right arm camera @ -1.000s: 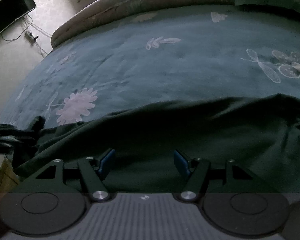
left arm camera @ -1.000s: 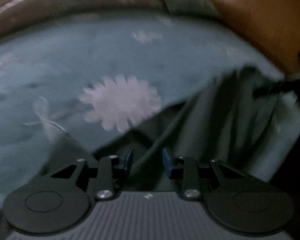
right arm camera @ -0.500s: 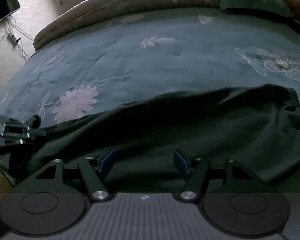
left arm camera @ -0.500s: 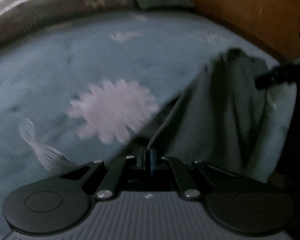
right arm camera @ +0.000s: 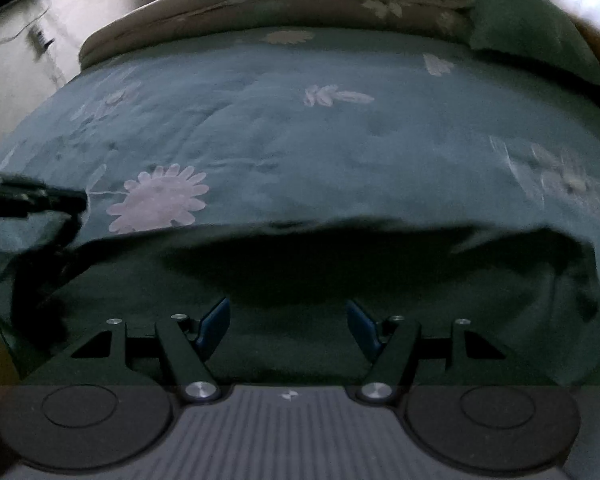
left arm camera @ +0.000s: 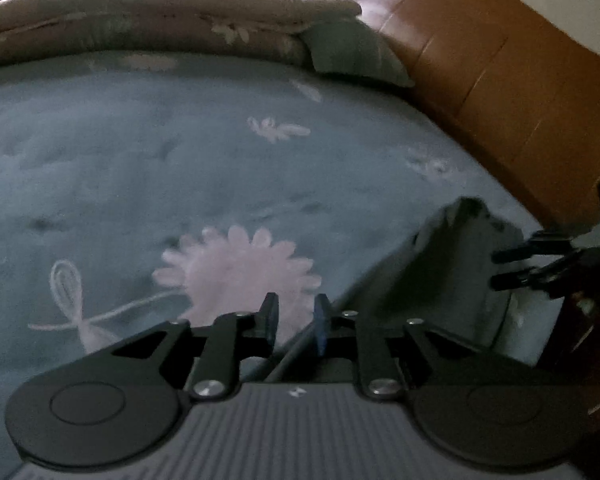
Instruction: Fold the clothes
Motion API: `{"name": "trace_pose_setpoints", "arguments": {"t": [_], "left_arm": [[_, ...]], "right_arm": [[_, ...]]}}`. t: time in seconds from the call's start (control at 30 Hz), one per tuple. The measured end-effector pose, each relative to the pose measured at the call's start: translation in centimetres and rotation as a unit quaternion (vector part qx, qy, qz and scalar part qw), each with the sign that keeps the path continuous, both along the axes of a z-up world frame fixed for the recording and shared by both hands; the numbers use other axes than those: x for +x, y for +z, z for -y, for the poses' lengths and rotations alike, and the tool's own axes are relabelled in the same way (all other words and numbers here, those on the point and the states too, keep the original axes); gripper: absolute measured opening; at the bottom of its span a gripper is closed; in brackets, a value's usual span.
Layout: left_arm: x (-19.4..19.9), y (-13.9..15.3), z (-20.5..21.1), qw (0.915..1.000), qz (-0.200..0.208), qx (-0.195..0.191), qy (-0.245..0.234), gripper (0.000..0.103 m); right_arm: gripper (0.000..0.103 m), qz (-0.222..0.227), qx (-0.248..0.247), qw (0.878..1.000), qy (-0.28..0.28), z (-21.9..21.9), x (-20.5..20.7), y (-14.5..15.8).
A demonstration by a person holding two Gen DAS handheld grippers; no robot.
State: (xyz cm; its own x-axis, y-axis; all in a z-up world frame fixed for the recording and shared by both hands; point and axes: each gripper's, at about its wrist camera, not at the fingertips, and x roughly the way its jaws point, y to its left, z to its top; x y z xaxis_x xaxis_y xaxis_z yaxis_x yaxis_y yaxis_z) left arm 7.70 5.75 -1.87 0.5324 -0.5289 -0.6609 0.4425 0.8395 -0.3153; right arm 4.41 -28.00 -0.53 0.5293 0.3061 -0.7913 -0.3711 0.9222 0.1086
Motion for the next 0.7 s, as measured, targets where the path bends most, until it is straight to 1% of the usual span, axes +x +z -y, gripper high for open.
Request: {"name": "trace_pose_setpoints", "arguments": {"t": [0.1, 0.17, 0.2, 0.27, 0.3, 0.33, 0.4, 0.43, 0.47, 0.57, 0.7], "left_arm": [[0.1, -0.2, 2.5, 0.9999, -0.004, 0.009, 0.010, 0.021], [0.0, -0.3, 4.1, 0.9995, -0.005, 0.015, 0.026, 0.021], [-0.1, -0.3, 4.8, 0.9993, -0.007, 0.014, 0.035, 0.021], [-0.1, -0.5, 6.1, 0.9985, -0.012, 0.013, 0.052, 0.023], [-0.1, -0.6, 6.6, 0.9982, -0.016, 0.012, 0.056, 0.026], [-0.1, -0.8, 7.2, 0.9979, -0.020, 0.012, 0.061, 0.029], [0.2, -1.1, 8.3, 0.9973, -0.029, 0.017, 0.065, 0.029], [0.2, -1.1, 8.8, 0.9972, -0.030, 0.021, 0.065, 0.029], [0.2, -0.9, 9.2, 0.9973, -0.030, 0.025, 0.063, 0.029], [1.3, -0.7, 11.1, 0.9980, -0.027, 0.032, 0.047, 0.032], [3.7, -0.8, 14.5, 0.9990, -0.028, 0.030, 0.018, 0.033]], "right_arm": [[0.070, 0.030, -0.023, 0.999, 0.032, 0.4, 3.5, -0.1], [0.070, 0.037, -0.015, 0.998, 0.042, 1.1, 6.6, -0.2], [0.068, 0.037, -0.012, 0.998, 0.047, 1.4, 8.2, -0.5], [0.054, 0.022, -0.026, 0.998, 0.058, 1.9, 10.3, -1.6], [0.040, 0.014, -0.032, 0.997, 0.064, 2.2, 11.4, -2.2], [0.030, 0.006, -0.039, 0.997, 0.069, 2.4, 12.5, -2.8], [0.024, -0.009, -0.052, 0.995, 0.082, 2.9, 14.4, -3.9], [0.021, -0.012, -0.059, 0.994, 0.093, 3.2, 14.0, -4.3], [0.021, -0.013, -0.065, 0.992, 0.104, 3.6, 13.5, -4.6], [0.021, -0.003, -0.060, 0.991, 0.116, 5.2, 11.1, -4.6], [0.022, 0.020, -0.062, 0.990, 0.122, 6.6, 8.8, -4.8]]}}
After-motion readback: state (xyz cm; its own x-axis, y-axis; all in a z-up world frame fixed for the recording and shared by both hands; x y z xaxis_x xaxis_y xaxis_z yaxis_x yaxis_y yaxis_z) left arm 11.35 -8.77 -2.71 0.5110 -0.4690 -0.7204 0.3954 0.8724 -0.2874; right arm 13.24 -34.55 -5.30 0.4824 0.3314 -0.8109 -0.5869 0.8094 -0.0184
